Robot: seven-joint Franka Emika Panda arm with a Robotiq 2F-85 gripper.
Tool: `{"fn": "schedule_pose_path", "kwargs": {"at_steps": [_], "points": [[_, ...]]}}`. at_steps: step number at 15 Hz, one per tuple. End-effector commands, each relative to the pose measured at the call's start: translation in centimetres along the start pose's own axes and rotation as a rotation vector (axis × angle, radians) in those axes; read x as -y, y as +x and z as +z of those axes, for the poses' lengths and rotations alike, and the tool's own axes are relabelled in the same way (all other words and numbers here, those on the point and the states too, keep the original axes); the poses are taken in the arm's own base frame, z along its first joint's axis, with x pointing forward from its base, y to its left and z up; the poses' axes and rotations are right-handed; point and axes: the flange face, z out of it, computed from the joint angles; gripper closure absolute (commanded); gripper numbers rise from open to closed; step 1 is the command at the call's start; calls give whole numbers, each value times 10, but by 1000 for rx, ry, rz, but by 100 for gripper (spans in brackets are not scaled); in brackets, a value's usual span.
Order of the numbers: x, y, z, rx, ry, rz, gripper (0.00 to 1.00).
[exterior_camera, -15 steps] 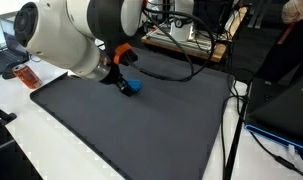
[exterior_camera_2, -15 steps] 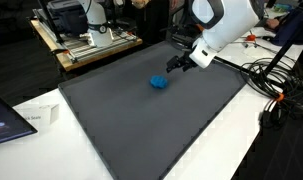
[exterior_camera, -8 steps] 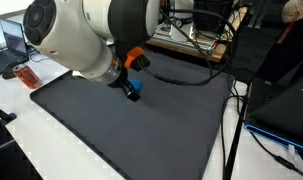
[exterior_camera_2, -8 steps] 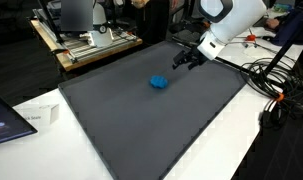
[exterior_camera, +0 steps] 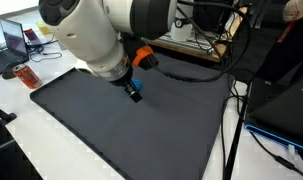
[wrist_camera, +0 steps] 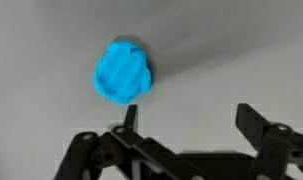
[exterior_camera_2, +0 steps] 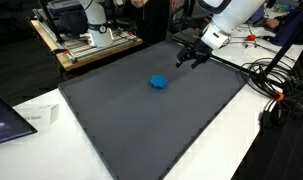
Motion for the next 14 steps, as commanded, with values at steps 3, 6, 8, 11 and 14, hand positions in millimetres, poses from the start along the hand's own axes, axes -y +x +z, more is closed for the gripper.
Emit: {"fn": "schedule_pose_path", "kwargs": {"at_steps": [3, 6, 8, 11, 14], "points": [[-23, -23, 9, -77, -19, 63, 0], [-30, -37, 15, -130, 13, 71, 0], [-35, -48, 19, -163, 29, 78, 0], [-42, -74, 24, -184, 54, 95, 0], [-49, -104, 28, -195, 75, 112, 0]]}}
